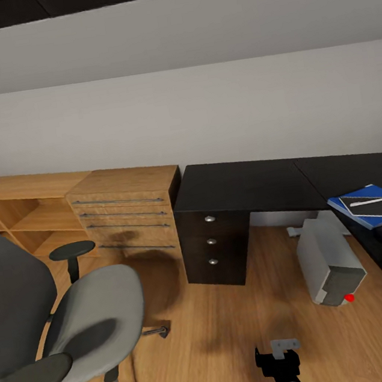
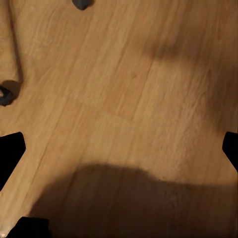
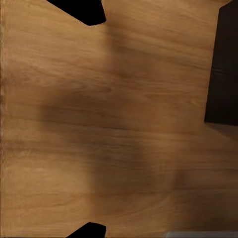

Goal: In the bedroom, organize the workspace by keeping the computer under the desk, ensuring the monitor is on the desk, placing the keyboard on the desk next to the monitor, placing the mouse on the desk next to the keyboard, moving the folder from the swivel chair onto the desk next to the mouse, stacking the notebook on top of the folder with the pen on top of the notebook, and positioning the swivel chair next to the desk.

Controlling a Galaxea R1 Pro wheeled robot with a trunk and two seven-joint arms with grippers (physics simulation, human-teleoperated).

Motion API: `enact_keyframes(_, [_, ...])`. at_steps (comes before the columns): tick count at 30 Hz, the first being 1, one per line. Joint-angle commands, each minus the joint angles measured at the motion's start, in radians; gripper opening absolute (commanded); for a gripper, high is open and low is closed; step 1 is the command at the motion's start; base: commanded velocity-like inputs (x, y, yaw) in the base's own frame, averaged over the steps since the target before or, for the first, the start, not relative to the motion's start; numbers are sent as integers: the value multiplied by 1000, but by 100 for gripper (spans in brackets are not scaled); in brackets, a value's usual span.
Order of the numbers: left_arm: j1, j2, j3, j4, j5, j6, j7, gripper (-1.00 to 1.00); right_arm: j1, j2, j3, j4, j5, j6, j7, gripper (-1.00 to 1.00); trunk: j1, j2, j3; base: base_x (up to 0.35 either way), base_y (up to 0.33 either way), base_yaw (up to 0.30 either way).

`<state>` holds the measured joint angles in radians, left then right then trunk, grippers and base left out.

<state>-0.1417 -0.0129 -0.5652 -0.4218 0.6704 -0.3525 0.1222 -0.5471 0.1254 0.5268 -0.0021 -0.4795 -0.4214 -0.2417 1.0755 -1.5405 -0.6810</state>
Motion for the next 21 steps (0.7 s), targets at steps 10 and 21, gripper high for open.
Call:
enact_keyframes(10, [-1,-2,-10,-1,4,-6,9,100,-1,-1,7,1,-7,-3,-4,100,7,-14,-7,-78,0,0])
enact_keyframes(21, [-1,2,4,0,15,-4,17,100,-1,-1,7,1,-6,-15,-4,100,49,-91,-42,-2,0,0])
